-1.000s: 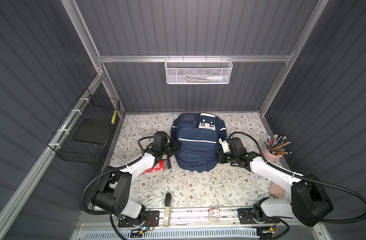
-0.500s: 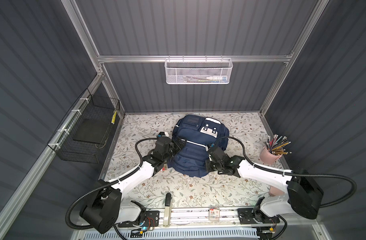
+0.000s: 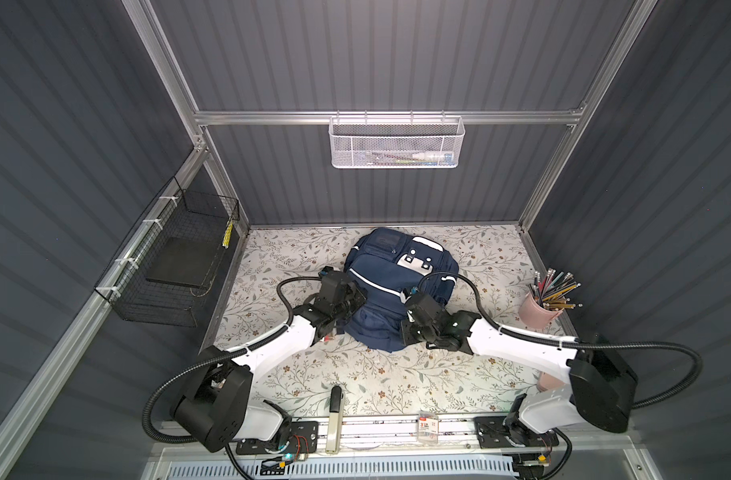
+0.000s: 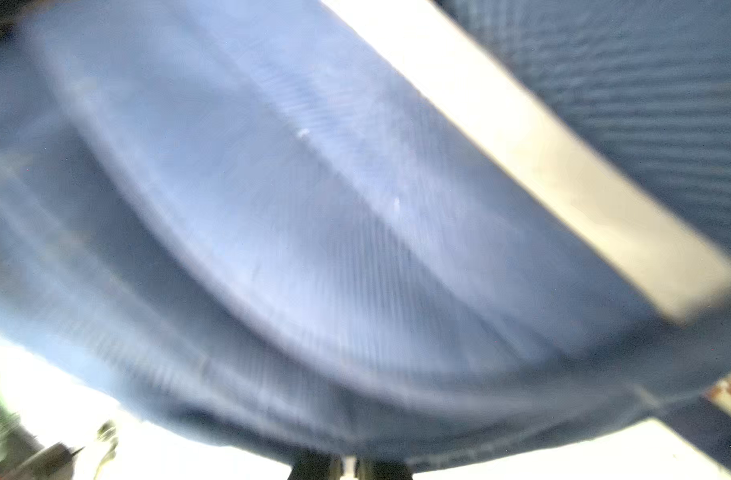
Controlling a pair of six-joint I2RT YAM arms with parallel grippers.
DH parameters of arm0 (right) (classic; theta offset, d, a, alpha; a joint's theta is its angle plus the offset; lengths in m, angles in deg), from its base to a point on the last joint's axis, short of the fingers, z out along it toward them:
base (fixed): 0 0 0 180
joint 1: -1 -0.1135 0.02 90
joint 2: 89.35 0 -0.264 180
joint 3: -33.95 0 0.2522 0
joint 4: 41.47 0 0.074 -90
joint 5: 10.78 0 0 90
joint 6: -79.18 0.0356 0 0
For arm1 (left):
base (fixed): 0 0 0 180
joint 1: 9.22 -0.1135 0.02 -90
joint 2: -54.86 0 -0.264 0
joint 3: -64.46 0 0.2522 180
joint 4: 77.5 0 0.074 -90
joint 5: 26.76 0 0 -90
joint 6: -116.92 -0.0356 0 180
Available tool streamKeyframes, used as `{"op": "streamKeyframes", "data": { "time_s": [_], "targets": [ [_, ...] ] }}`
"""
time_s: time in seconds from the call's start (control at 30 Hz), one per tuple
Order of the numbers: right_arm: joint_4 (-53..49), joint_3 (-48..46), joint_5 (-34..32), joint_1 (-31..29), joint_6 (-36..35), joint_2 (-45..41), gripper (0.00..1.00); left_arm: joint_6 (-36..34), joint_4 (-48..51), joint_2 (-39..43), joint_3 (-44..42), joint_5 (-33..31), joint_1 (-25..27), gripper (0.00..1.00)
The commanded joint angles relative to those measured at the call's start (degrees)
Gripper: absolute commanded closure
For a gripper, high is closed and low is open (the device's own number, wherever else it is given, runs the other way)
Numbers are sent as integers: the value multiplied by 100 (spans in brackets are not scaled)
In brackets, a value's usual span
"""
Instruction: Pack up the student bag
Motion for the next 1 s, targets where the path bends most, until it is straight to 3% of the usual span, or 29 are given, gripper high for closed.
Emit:
{"op": "streamKeyframes", "data": {
  "time_s": [0.0, 0.07, 0.23, 0.5, 0.67, 0.73, 0.77, 0.83, 0.93, 0.97],
  "targets": [
    [229, -325, 568, 610, -539, -459, 100, -677, 398, 162, 262, 1085, -531, 100],
    [237, -511, 960, 1143, -994, -529, 100, -894, 331, 50, 297, 1538, -753, 100],
    [241, -376, 1045, 2356, -1672, -136, 100, -1542, 772, -306, 700, 2113, -793, 100],
    [160, 394, 871, 3465, -1902, 747, 100, -1967, 1224, -434, 953, 2177, -899, 100],
    [199, 105, 1008, 3712, -1880, 437, 100, -2217, 1336, -430, 1048, 2364, -1179, 100],
    [121, -10, 1252, 3600, -1779, 247, 100, -2320, 1422, -519, 1181, 2425, -1179, 100],
    [54, -88, 1058, 3418, -1683, 106, 100, -2264, 1323, -547, 1178, 2393, -1179, 100],
    [-85, -262, 848, 3066, -1492, -146, 100, -2211, 1188, -643, 1233, 2283, -1195, 89],
    [-120, -629, 814, 2707, -944, -435, 99, -2155, 1067, -971, 1500, 2320, -1214, 50],
    [-62, -746, 872, 2639, -811, -490, 97, -2152, 1039, -1074, 1605, 2380, -1223, 42]
  ]
}}
